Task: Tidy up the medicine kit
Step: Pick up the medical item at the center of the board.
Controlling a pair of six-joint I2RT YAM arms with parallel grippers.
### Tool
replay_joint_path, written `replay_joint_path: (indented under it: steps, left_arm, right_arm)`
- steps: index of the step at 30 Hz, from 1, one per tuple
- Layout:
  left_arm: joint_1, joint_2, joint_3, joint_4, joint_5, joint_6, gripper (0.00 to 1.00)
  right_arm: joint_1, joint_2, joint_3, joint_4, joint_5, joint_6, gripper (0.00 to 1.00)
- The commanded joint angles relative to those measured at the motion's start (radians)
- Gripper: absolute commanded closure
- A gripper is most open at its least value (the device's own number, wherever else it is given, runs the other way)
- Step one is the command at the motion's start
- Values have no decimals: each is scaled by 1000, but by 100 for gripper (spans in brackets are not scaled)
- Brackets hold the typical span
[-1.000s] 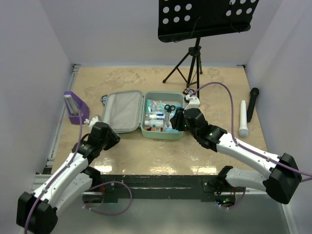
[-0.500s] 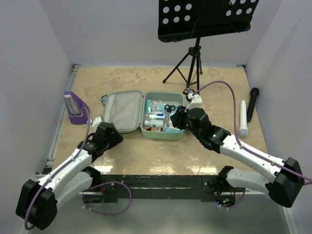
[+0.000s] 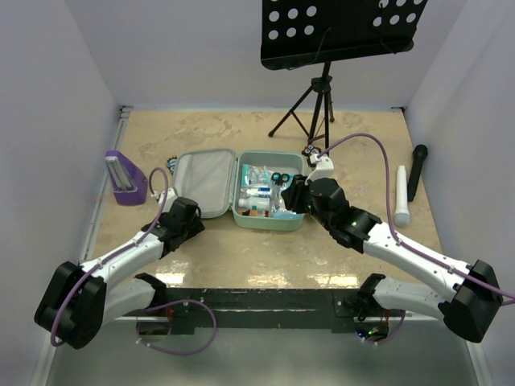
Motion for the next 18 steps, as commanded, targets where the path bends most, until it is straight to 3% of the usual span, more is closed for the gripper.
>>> replay_joint_path:
  steps: [1, 18]
  left_arm:
    - [-28, 47, 56, 19, -99, -8, 37]
    - [-48, 18, 114, 5, -246, -91, 34]
  right_arm:
    - [1, -32, -1, 42, 0, -17, 59]
    - [1, -42, -24, 56, -20, -21, 58]
